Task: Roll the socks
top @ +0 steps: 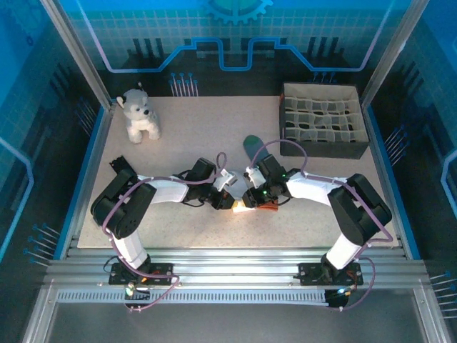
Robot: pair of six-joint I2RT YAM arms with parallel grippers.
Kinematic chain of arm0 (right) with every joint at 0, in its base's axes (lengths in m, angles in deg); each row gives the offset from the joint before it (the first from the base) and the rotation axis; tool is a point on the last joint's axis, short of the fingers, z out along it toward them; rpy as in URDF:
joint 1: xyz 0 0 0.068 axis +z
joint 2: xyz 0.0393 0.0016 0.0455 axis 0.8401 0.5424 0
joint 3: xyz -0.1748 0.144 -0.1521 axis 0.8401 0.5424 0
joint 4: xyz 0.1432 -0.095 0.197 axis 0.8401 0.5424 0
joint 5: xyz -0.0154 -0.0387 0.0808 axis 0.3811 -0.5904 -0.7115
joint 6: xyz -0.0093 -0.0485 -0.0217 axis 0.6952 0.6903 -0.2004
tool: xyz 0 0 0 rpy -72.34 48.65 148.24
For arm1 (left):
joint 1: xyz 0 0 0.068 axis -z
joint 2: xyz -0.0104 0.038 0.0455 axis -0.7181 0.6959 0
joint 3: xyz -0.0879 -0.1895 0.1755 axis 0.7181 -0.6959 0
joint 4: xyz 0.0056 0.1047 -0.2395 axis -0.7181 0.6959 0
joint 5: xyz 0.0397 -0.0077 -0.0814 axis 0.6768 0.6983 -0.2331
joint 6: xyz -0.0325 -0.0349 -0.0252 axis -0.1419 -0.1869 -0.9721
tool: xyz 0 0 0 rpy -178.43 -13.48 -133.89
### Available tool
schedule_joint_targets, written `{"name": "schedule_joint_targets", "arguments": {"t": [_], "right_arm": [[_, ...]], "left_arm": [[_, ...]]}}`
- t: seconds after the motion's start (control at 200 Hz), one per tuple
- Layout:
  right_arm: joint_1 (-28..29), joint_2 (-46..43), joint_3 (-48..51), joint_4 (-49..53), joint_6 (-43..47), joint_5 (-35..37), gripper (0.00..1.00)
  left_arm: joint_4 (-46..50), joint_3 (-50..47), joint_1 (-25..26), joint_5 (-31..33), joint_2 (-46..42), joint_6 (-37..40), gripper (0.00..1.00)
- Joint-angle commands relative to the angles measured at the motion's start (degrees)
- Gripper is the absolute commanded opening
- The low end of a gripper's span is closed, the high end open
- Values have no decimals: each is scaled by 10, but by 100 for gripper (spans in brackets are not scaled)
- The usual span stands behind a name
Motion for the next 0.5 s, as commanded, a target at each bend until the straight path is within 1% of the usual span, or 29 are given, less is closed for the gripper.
{"name": "schedule_joint_targets", "arguments": {"t": [0.0,0.125,0.285,0.495], "right_arm": [[12,19,-4,40,0,38,35],[17,26,-3,43,-4,43,35],[20,30,7,37,-6,48,35],[20,36,12,37,-3,54,34]], "left_arm": [[48,-3,-1,23,12,-3,0],[43,-6,-1,32,10,-10,0],[28,-31,5,61,-9,2,14],[41,-45,6,85,-56,20,21]]}}
